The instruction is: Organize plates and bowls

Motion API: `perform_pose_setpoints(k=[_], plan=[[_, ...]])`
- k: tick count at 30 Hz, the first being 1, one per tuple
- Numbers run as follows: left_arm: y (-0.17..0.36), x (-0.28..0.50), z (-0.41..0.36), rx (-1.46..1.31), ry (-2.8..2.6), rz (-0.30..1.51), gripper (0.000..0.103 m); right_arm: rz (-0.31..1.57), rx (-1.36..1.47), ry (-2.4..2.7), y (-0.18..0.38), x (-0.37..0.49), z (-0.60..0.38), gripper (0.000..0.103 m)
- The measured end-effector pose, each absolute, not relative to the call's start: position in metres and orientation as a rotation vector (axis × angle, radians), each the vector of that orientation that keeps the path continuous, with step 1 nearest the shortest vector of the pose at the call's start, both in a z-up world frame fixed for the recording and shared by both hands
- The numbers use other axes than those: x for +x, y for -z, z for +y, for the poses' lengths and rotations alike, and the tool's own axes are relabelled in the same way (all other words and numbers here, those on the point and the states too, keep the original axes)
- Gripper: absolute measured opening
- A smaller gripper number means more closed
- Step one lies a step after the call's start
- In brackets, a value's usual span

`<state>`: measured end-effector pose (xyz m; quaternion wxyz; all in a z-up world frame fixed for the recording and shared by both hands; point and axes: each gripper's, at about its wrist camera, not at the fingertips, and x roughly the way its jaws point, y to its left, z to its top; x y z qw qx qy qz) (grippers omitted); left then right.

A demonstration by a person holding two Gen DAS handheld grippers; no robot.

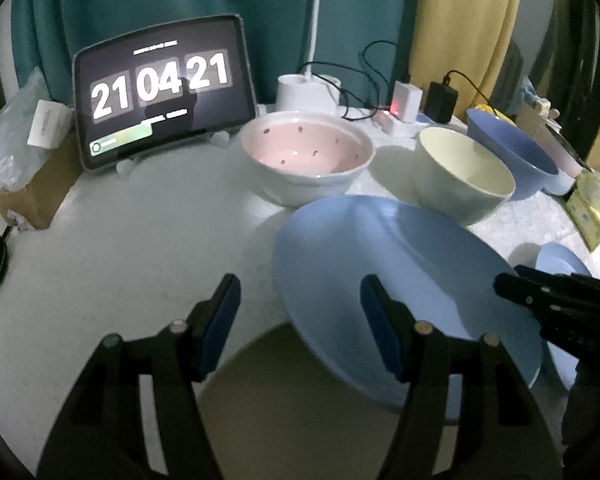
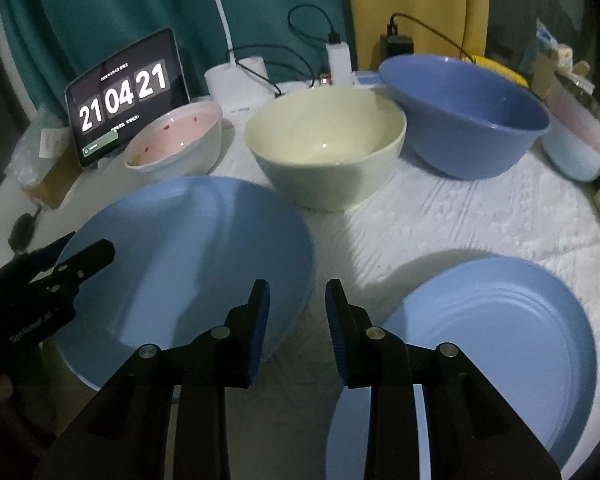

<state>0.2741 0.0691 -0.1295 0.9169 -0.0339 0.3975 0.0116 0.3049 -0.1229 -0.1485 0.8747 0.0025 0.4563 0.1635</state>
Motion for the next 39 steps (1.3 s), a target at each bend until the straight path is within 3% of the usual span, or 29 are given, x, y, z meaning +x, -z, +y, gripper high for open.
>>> perform_pose_setpoints(k=[3, 8, 13, 39], plan=[[0.130, 0.275, 0.069, -0.078, -0.010, 0.826, 0.063, 0.962, 0.013, -0.353, 0.149, 0.306, -0.121, 0.031], [0.131, 0.276, 0.064, -0.072, 0.017, 0.833, 0.047, 0.965, 0.011, -0.366, 0.148, 0.304, -0.119, 0.031], [0.130, 0.273, 0.060, -0.061, 0.012, 0.828, 0.042, 0.958, -0.006, -0.364, 0.146, 0.300, -0.120, 0.031], [0.108, 0.232, 0.033, -0.011, 0.056, 0.774, 0.041, 0.881, 0.012, -0.323, 0.124, 0.262, -0.146, 0.031]])
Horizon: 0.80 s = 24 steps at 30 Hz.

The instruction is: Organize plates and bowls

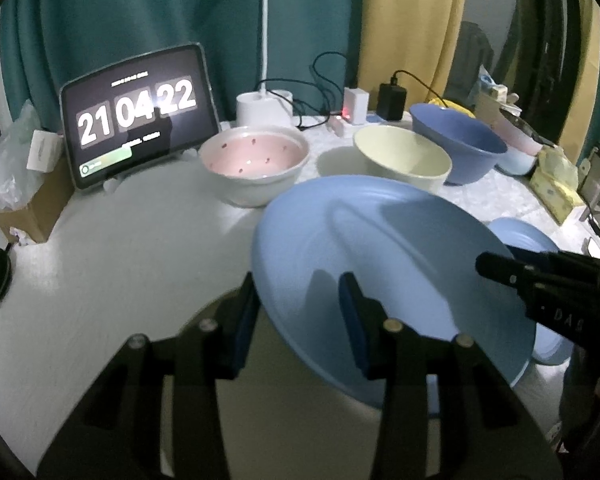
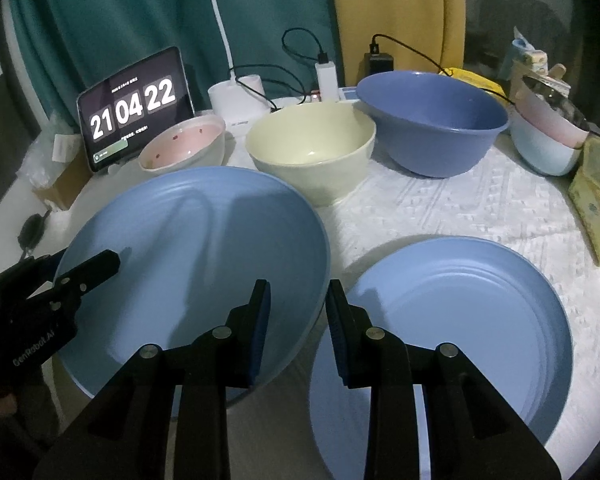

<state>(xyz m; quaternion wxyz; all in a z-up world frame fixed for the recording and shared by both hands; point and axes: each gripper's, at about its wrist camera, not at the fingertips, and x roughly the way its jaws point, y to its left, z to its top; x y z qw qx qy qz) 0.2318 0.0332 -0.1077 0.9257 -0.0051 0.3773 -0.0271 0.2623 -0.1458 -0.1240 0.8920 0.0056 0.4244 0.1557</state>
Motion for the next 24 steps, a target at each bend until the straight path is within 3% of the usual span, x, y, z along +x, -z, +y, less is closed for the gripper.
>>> perform_pose_setpoints(k=[24], plan=[[0.102, 0.207, -0.021, 0.044, 0.100, 0.773, 0.041, 0.840, 0.071, -0.282, 0.117, 0.231, -0.200, 0.031]])
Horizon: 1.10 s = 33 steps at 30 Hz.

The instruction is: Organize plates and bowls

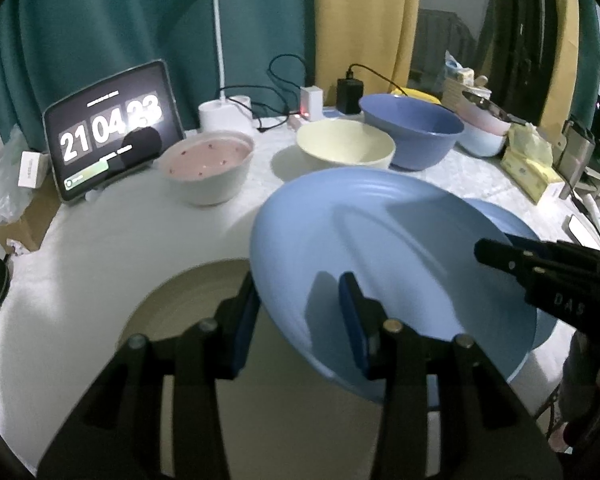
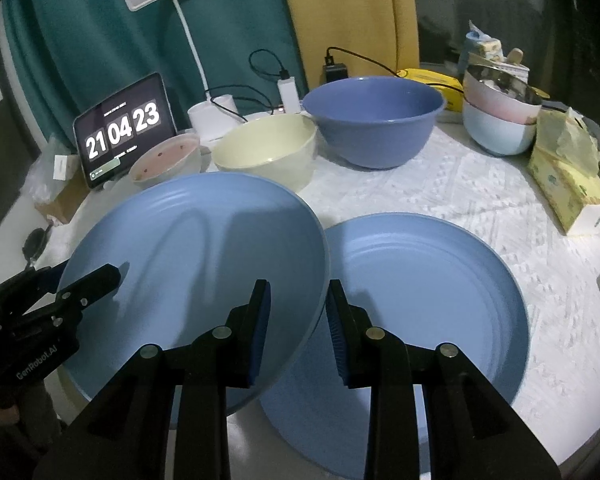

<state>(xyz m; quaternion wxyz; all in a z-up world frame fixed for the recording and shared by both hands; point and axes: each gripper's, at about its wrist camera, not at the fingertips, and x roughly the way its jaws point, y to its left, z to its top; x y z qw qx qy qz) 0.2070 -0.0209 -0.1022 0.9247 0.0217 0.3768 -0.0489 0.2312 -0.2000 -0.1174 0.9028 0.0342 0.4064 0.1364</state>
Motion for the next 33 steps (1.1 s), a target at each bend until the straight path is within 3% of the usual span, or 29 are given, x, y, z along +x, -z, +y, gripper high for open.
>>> perform_pose_setpoints(k=[33], plan=[[0.121, 0.206, -0.126, 0.178, 0.200, 0.847, 0.041, 0.831, 0.167, -0.183, 0.135, 0.214, -0.303, 0.031]])
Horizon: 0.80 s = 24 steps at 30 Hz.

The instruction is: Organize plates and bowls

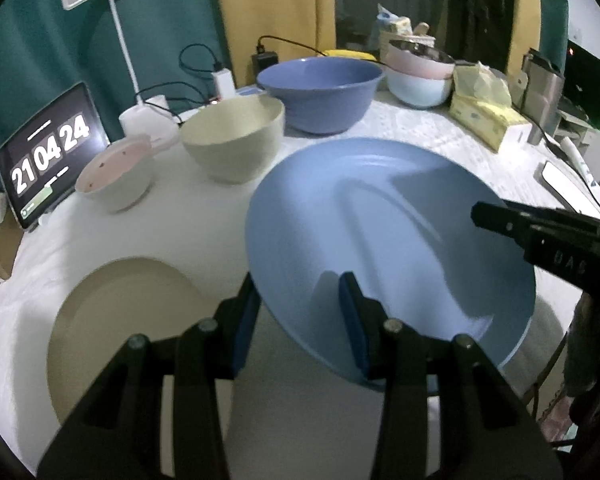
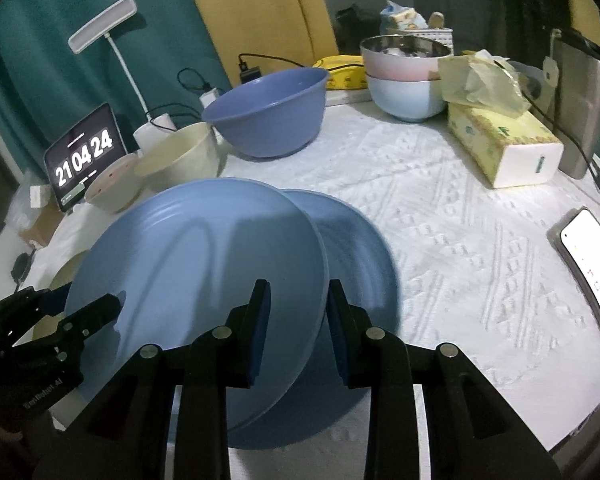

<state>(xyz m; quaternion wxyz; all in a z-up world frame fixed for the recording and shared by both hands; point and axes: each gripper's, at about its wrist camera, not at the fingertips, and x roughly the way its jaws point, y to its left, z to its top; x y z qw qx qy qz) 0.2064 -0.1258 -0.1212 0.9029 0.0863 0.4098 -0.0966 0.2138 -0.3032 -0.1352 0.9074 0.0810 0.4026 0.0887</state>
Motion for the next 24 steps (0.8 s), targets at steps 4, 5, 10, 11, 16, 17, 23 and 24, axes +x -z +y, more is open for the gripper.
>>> perform_pose_setpoints(k=[4, 5, 10, 11, 16, 17, 23, 24], plan=[[0.127, 0.207, -0.137, 0.192, 0.214, 0.858, 0.042, 0.822, 0.165, -0.163, 0.135, 0.211, -0.313, 0.031], [0.128, 0.207, -0.140, 0.195, 0.216, 0.861, 0.042, 0.819, 0.159, -0.155, 0.135, 0.211, -0.314, 0.031], [0.134, 0.210, -0.149, 0.204, 0.224, 0.871, 0.043, 0.810, 0.148, -0.129, 0.137, 0.210, -0.321, 0.031], [0.134, 0.211, -0.150, 0.208, 0.222, 0.872, 0.043, 0.810, 0.148, -0.127, 0.138, 0.210, -0.322, 0.031], [0.139, 0.216, -0.150, 0.210, 0.206, 0.894, 0.043, 0.798, 0.133, -0.136, 0.138, 0.209, -0.324, 0.031], [0.140, 0.217, -0.150, 0.211, 0.205, 0.899, 0.043, 0.795, 0.126, -0.133, 0.138, 0.209, -0.324, 0.031], [0.146, 0.218, -0.153, 0.213, 0.216, 0.915, 0.045, 0.789, 0.105, -0.089, 0.140, 0.211, -0.329, 0.032], [0.147, 0.219, -0.154, 0.214, 0.213, 0.921, 0.045, 0.791, 0.104, -0.086, 0.141, 0.212, -0.331, 0.032]])
